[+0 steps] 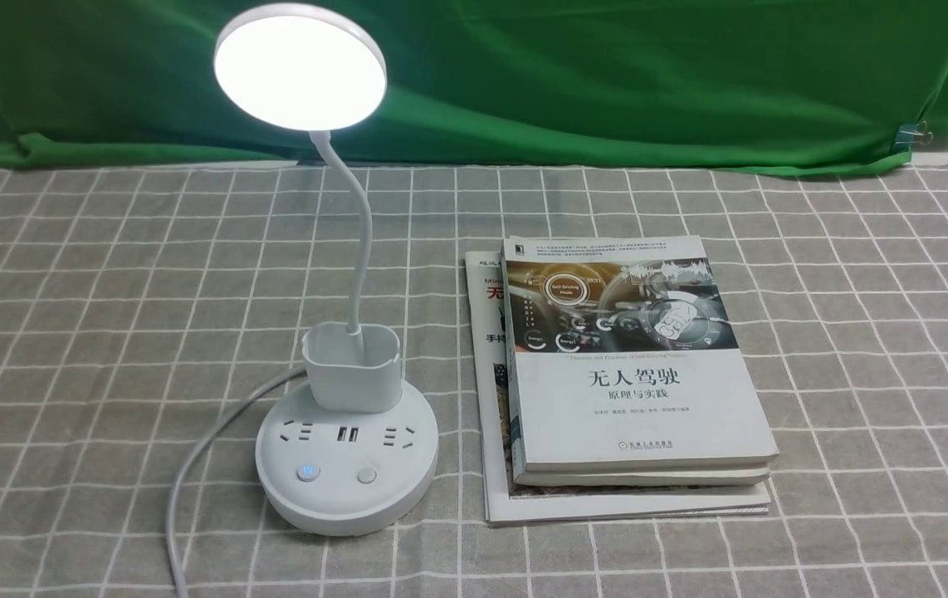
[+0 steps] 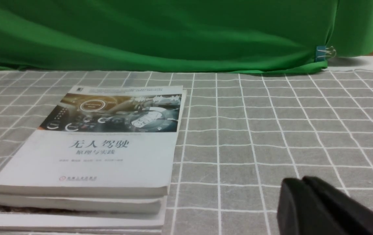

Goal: Turn off the desk lamp on the grey coffee tablecloth by hand.
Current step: 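Press the power button on the round power strip under the lamp with the left gripper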

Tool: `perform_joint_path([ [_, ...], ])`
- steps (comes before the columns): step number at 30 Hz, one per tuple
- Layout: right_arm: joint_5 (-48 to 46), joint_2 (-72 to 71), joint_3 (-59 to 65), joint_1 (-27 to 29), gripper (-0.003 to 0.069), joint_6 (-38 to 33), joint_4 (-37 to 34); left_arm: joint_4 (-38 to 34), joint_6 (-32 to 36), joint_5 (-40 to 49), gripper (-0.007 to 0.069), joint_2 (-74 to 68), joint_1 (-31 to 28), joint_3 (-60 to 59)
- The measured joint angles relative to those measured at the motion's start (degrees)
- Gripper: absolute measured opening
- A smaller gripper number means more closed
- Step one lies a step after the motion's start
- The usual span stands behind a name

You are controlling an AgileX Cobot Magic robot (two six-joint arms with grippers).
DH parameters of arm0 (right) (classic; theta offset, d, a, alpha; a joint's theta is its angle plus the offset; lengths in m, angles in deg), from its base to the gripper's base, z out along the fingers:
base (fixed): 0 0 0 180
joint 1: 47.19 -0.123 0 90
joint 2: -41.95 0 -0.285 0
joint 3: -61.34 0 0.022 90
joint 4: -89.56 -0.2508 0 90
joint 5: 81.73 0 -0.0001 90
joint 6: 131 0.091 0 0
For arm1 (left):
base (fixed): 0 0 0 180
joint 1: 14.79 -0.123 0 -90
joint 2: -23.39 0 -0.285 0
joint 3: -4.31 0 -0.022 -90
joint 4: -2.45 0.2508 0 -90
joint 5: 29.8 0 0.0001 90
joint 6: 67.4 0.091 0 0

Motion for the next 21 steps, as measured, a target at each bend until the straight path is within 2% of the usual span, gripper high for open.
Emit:
perform_joint_path([
  [3, 0.00, 0.00, 0.00, 0.00, 0.0035, 0.00, 0.00, 0.30, -1.13, -1.58, 0.0001, 0.00, 0.00, 0.00],
  [6, 0.00, 0.00, 0.00, 0.00, 0.0035, 0.00, 0.00, 0.11, -6.14, -3.22, 0.0001, 0.00, 0.00, 0.00],
  [11, 0.00, 0.00, 0.00, 0.00, 0.0035, 0.00, 0.00, 5.44, -8.23, 12.12, 0.0001, -5.09, 0.00, 9.54],
  [12, 0.00, 0.00, 0.00, 0.00, 0.0035, 0.00, 0.00, 5.62, -8.08, 12.94, 0.0001, -5.58, 0.00, 10.20],
  [13, 0.00, 0.00, 0.00, 0.00, 0.0035, 0.00, 0.00, 6.81, -6.58, 20.54, 0.0001, -10.84, 0.00, 16.13],
  [14, 0.00, 0.00, 0.00, 0.00, 0.0035, 0.00, 0.00, 6.81, -6.37, 21.37, 0.0001, -10.86, 0.00, 16.13],
  [17, 0.00, 0.00, 0.00, 0.00, 0.0035, 0.00, 0.00, 7.40, 0.83, 36.17, 0.0001, -24.15, 0.00, 27.80],
  [18, 0.00, 0.00, 0.00, 0.00, 0.0035, 0.00, 0.00, 7.40, 1.33, 36.95, 0.0001, -25.80, 0.00, 28.34],
  [19, 0.00, 0.00, 0.00, 0.00, 0.0035, 0.00, 0.00, 7.40, 6.06, 42.76, 0.0001, -31.66, 0.00, 31.73],
  [20, 0.00, 0.00, 0.00, 0.00, 0.0035, 0.00, 0.00, 7.40, 6.71, 43.43, 0.0001, -32.50, 0.00, 32.60],
  [21, 0.00, 0.00, 0.00, 0.00, 0.0035, 0.00, 0.00, 6.87, 10.58, 48.36, 0.0001, -40.09, 0.21, 35.53],
])
